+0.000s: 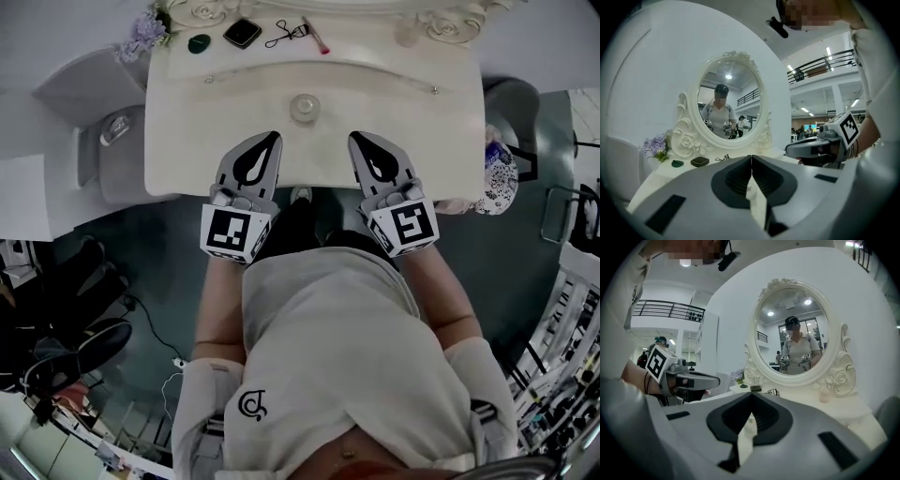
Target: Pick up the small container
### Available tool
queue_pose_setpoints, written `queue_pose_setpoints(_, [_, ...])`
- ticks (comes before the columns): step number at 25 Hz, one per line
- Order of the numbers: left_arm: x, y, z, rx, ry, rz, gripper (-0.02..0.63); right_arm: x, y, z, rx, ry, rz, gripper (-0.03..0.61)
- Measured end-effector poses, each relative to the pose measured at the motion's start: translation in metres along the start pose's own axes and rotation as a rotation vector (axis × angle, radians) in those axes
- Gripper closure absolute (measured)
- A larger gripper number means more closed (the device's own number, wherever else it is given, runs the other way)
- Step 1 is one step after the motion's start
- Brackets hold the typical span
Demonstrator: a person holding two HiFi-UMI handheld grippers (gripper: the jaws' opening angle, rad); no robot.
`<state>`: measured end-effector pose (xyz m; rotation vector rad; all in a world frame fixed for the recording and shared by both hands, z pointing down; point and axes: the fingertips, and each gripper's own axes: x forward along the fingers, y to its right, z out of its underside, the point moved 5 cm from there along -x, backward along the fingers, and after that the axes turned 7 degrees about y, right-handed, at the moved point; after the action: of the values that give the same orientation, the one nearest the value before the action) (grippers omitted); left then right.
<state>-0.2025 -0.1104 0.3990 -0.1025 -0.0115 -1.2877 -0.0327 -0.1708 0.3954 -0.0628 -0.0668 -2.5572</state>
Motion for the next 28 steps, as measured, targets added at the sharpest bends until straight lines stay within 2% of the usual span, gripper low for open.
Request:
queue_pose_setpoints(4, [0.024,-0.012,0.028,0.019,-0.036,0.088,0.552,0.019,0.008,0.017,0.021,-0.026,0.036,0.571])
queue_pose_setpoints(6, [0.035,-0.014,0.042,0.023,-0.060,0.143,0.481,0.025,0.011,0.027,0.031,-0.045,0.058,0.571])
queue_pose_setpoints(9, [0.050,-0.019,0.066,0.015,-0.099,0.190,0.335,0.033,0.016,0.042,0.051,-0.072,0.085,0.571])
queue_pose_setpoints(14, [0.075,-0.023,0.103,0.010,-0.154,0.226,0.242,0.036,0.030,0.061,0.083,-0.107,0.130,0.571])
queue_pose_setpoints(18, [0.091,-0.024,0.125,0.056,-0.194,0.244,0.212,0.041,0.037,0.073,0.092,-0.133,0.150,0.571])
queue_pose_setpoints(28, [0.118,-0.020,0.158,0.143,-0.266,0.319,0.213,0.052,0.048,0.088,0.120,-0.164,0.216,0.571])
